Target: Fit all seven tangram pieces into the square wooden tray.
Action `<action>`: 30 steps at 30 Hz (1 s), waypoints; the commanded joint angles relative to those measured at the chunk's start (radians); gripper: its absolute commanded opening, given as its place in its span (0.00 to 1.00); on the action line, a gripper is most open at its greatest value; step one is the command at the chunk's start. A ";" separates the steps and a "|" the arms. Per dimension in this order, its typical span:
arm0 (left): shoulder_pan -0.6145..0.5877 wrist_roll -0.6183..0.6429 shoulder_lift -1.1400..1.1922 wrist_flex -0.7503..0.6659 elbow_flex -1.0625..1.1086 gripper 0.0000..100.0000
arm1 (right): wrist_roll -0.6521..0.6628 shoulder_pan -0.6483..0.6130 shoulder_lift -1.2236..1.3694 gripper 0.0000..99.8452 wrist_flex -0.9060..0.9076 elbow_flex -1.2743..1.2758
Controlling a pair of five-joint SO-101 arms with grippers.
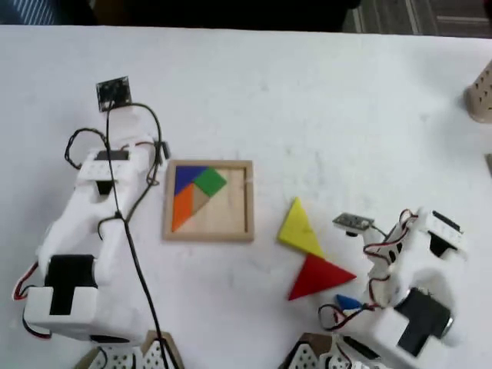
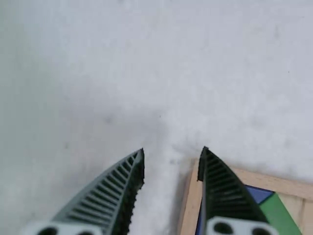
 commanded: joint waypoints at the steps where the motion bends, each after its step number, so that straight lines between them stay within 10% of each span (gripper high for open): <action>1: 0.024 -0.009 -0.004 0.005 -0.061 0.20 | -0.077 0.010 0.093 0.02 -0.022 -0.087; 14: 0.024 -0.009 -0.004 0.005 -0.061 0.20 | -0.247 0.010 0.311 0.02 -0.002 -0.485; 30: 0.019 -0.009 -0.005 0.005 -0.061 0.20 | 0.178 0.223 -0.008 0.02 -0.038 -0.026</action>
